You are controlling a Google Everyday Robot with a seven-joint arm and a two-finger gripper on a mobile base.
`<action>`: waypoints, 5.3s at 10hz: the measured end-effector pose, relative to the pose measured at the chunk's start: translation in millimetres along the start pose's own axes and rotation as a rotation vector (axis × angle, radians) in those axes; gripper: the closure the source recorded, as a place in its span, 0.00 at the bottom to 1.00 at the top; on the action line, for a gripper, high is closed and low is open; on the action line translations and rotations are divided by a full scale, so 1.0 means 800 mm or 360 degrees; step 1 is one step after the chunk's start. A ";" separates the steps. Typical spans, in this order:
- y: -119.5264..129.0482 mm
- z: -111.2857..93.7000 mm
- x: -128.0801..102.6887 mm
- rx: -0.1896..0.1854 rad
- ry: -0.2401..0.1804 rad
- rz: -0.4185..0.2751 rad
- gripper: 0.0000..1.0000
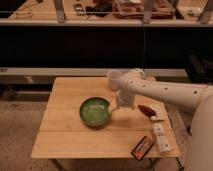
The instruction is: Drag the pepper across the table
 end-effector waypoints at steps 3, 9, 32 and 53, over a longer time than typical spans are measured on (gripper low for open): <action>0.067 -0.018 0.020 -0.0174 0.0074 -0.0181 0.22; 0.132 0.001 0.025 -0.0275 0.0030 -0.0164 0.22; 0.227 0.075 -0.011 -0.0222 -0.0186 -0.0214 0.74; 0.042 0.129 -0.033 0.0113 -0.0198 -0.0317 0.74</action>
